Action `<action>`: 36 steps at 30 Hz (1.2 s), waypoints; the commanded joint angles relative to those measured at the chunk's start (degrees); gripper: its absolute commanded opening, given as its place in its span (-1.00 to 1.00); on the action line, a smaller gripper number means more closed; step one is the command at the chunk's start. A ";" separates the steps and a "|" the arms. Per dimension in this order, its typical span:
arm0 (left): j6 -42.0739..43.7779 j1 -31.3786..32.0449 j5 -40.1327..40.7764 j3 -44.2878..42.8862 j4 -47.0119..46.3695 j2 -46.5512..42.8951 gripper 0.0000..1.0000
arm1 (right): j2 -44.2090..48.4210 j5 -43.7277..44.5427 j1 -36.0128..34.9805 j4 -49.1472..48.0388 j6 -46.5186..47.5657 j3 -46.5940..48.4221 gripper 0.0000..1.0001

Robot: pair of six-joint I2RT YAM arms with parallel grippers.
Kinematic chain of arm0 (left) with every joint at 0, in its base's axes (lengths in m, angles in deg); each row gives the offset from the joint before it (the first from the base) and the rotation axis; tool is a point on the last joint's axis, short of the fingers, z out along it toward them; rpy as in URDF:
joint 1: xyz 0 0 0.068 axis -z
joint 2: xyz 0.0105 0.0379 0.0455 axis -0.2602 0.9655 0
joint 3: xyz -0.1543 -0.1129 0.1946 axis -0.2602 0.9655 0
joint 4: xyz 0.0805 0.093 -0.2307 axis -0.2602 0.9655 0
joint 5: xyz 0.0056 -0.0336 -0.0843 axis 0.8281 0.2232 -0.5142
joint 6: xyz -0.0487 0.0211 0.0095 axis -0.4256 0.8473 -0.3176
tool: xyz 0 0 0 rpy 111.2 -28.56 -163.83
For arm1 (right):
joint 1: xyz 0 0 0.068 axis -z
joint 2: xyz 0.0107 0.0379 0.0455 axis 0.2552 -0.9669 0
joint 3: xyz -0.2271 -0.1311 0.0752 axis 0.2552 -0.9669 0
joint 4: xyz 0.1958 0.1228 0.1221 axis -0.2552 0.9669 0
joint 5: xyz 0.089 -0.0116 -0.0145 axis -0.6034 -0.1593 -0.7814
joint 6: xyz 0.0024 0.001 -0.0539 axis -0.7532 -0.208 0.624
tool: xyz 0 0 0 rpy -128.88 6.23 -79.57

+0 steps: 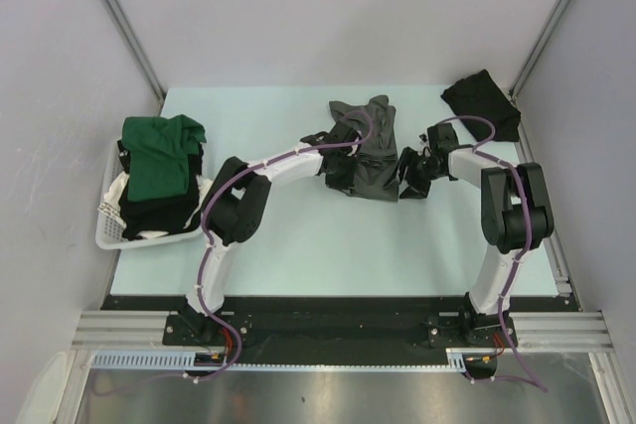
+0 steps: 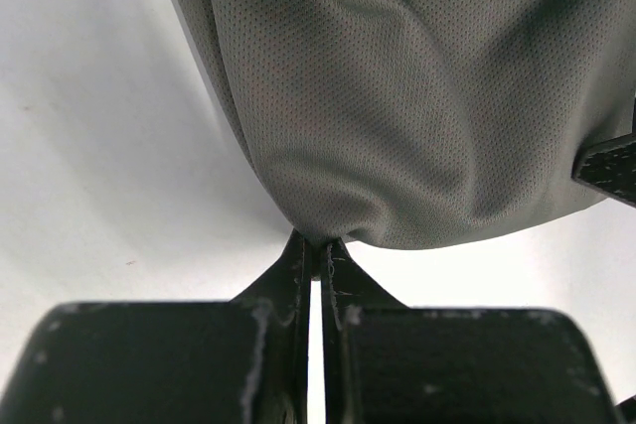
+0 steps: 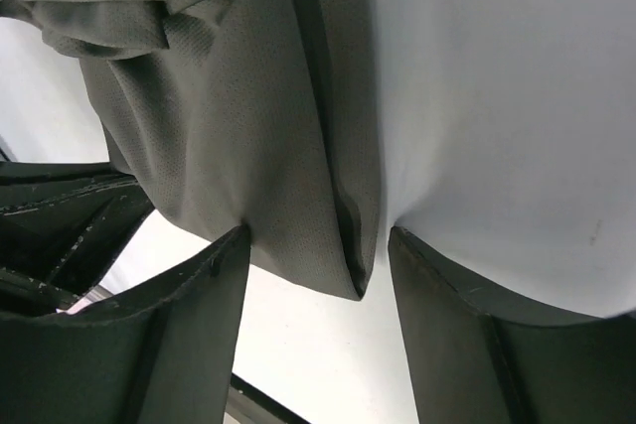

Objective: Fold and stack the t-shirts
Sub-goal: Grab one side of the 2/3 rectangular tshirt with both arms

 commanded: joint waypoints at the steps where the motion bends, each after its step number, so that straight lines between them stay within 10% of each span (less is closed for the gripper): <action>1: 1.86 -0.57 0.42 -0.83 2.31 -0.22 -1.00 | -0.43 0.09 -1.11 -2.03 -0.67 -0.03 0.23; 6: 1.94 -0.75 0.33 -0.75 2.31 -0.48 -1.00 | -0.17 0.71 -1.72 -1.06 -0.32 -0.03 0.09; 16: 1.94 -0.93 0.51 -1.18 2.57 -0.92 -1.00 | 0.98 -0.52 -1.37 -0.88 -0.76 0.06 -0.81; 26: 2.65 -1.54 1.74 -4.00 4.51 -3.12 -1.00 | 2.38 -2.55 -0.14 -1.94 -1.64 0.14 -0.87; 31: 2.65 -1.81 1.30 -4.70 4.77 -2.94 -1.00 | 1.24 -3.25 0.21 0.16 -0.67 0.32 -0.49; 36: 2.47 -1.81 1.04 -4.79 4.68 -2.59 -1.00 | 1.24 -2.98 0.03 0.61 0.21 0.32 -0.85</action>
